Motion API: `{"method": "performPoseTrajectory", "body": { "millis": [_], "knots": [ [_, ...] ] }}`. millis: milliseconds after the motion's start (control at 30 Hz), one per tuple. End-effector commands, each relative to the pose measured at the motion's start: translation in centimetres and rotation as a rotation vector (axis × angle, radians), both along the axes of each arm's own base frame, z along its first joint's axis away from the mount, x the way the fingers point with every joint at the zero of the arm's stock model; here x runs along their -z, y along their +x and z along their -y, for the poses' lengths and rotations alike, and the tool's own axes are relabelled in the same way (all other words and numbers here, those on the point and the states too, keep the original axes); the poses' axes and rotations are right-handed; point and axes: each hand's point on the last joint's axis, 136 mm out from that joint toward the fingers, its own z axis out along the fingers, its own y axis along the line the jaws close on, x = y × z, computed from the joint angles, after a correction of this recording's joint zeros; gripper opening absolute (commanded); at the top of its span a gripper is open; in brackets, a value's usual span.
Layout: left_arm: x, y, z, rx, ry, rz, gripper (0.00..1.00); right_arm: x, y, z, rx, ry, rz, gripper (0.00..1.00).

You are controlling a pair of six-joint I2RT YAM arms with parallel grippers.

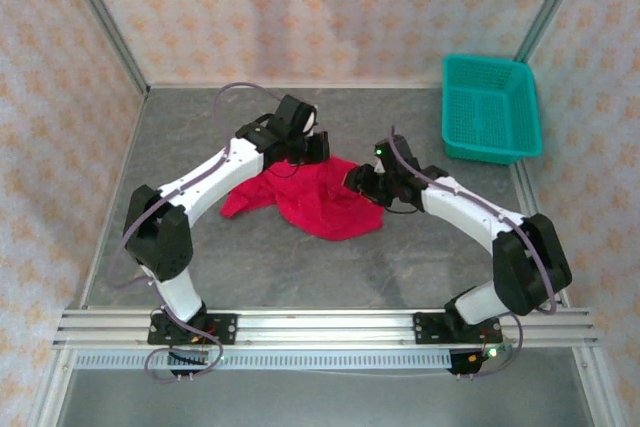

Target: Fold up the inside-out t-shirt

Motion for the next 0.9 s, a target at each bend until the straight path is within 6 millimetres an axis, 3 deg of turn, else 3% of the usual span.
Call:
{"method": "performPoseTrajectory", "body": {
  "millis": [0,233,400,467,500,600,700,867],
  "knots": [
    [0.5,0.9,-0.3,-0.028,-0.020,-0.015,0.00,-1.0,0.1,-2.0,-0.024,0.054,0.050,0.56],
    [1.0,1.3,-0.2,-0.035,-0.028,-0.029,0.00,0.7,-0.2,-4.3,-0.068,0.033,0.041,0.57],
    [1.0,1.5,-0.2,-0.038,-0.031,-0.033,0.00,2.5,0.4,-5.7,-0.094,-0.021,0.023,0.69],
    [0.9,1.6,-0.2,-0.042,-0.035,-0.033,0.00,3.3,1.4,-5.8,-0.076,-0.053,0.025,0.69],
    [0.8,1.6,-0.2,-0.041,-0.037,-0.034,0.00,3.6,1.9,-5.7,-0.063,-0.070,0.027,0.65],
    [0.6,1.5,-0.6,-0.046,-0.031,-0.031,0.00,3.5,2.8,-5.5,-0.036,-0.102,0.032,0.27],
    [0.4,1.3,-1.5,-0.059,-0.021,-0.029,0.00,2.1,2.5,-4.9,-0.039,-0.118,0.043,0.00],
    [0.0,1.5,-4.6,-0.113,-0.005,-0.017,0.02,-1.9,1.1,-2.5,-0.066,-0.150,0.075,0.00]
  ]
}}
